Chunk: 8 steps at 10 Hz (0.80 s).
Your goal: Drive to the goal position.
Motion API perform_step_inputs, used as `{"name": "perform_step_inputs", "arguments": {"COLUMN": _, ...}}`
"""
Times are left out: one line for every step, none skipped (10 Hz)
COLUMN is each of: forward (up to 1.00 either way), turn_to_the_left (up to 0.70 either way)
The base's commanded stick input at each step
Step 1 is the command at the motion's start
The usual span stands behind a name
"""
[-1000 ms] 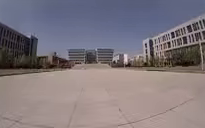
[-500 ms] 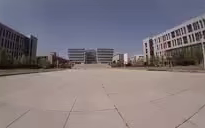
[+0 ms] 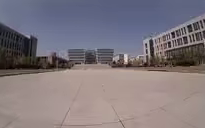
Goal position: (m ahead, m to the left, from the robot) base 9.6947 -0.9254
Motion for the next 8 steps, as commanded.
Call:
{"name": "perform_step_inputs", "arguments": {"forward": 0.70, "turn_to_the_left": 0.00}}
{"name": "perform_step_inputs", "arguments": {"forward": 0.70, "turn_to_the_left": 0.00}}
{"name": "perform_step_inputs", "arguments": {"forward": 0.70, "turn_to_the_left": 0.00}}
{"name": "perform_step_inputs", "arguments": {"forward": 0.70, "turn_to_the_left": 0.00}}
{"name": "perform_step_inputs", "arguments": {"forward": 0.70, "turn_to_the_left": 0.00}}
{"name": "perform_step_inputs", "arguments": {"forward": 0.70, "turn_to_the_left": 0.00}}
{"name": "perform_step_inputs", "arguments": {"forward": 0.70, "turn_to_the_left": 0.00}}
{"name": "perform_step_inputs", "arguments": {"forward": 0.70, "turn_to_the_left": 0.00}}
